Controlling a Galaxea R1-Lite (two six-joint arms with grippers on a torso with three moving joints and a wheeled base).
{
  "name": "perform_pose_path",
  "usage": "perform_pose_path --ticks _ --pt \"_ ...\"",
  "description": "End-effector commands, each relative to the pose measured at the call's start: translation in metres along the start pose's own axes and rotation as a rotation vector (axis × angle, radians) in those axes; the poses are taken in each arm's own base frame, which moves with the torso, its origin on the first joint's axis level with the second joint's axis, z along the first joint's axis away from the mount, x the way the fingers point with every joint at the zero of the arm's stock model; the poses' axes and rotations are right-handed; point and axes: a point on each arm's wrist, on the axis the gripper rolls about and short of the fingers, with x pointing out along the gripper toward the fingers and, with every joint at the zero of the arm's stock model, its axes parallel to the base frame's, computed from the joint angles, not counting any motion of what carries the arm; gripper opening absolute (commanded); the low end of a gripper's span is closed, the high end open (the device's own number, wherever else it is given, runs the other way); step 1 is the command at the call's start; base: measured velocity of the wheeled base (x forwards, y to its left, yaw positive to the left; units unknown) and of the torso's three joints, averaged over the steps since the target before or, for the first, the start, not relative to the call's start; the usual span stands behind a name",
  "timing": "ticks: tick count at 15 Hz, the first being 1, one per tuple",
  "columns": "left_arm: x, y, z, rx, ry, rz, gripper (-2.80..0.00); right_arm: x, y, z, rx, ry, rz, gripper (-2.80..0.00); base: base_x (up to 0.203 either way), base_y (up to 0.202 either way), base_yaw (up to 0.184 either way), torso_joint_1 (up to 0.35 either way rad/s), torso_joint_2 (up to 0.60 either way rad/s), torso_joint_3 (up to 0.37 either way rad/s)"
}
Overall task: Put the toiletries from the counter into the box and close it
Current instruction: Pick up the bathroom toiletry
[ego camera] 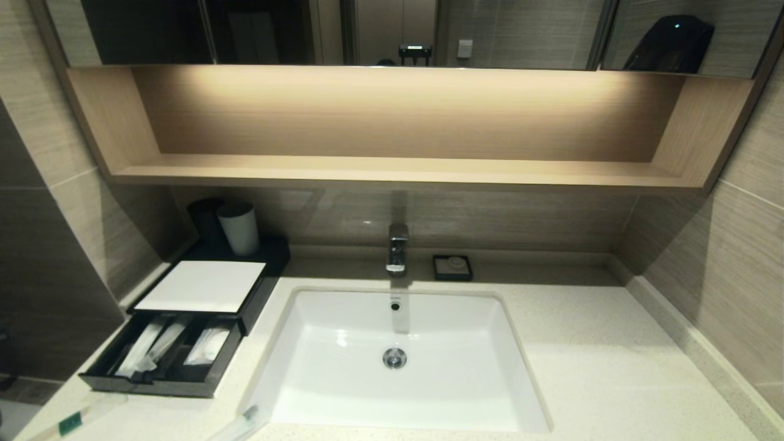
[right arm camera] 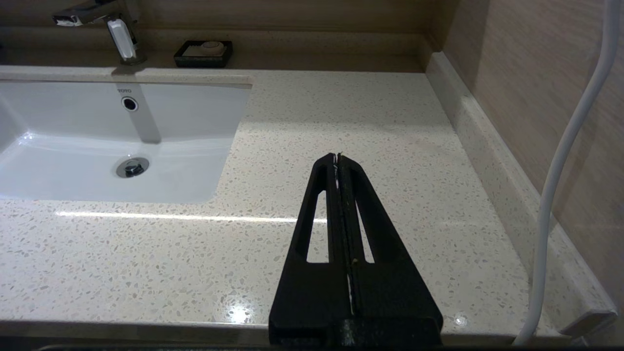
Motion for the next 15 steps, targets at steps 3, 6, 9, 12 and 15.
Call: perform_pose_path --ticks 3,6,9,12,15 --pt "0.0051 0.0057 -0.0036 0.006 0.005 -0.01 0.0 0.0 0.0 -0.0001 0.0 0.0 0.0 -2.8 0.0 0.0 0.0 0.0 0.0 0.0" --pt "0.0066 0.0066 -0.0046 0.006 0.007 -0.014 0.0 0.0 0.0 -0.0001 0.0 0.0 0.0 -2.8 0.0 0.0 0.0 0.0 0.0 0.0" --pt "0.007 0.007 -0.0049 0.012 0.009 -0.015 0.0 0.0 0.0 -0.0001 0.0 0.0 0.0 -2.8 0.0 0.0 0.0 0.0 0.0 0.0" --pt "0.0076 0.0077 -0.0053 0.016 0.011 -0.012 0.0 0.0 0.0 -0.0001 0.0 0.0 0.0 -2.8 0.0 0.0 0.0 0.0 0.0 0.0" --pt "0.009 0.0098 -0.0058 0.026 0.015 0.002 0.0 0.0 0.0 -0.0001 0.0 0.0 0.0 -2.8 0.0 0.0 0.0 0.0 0.0 0.0"
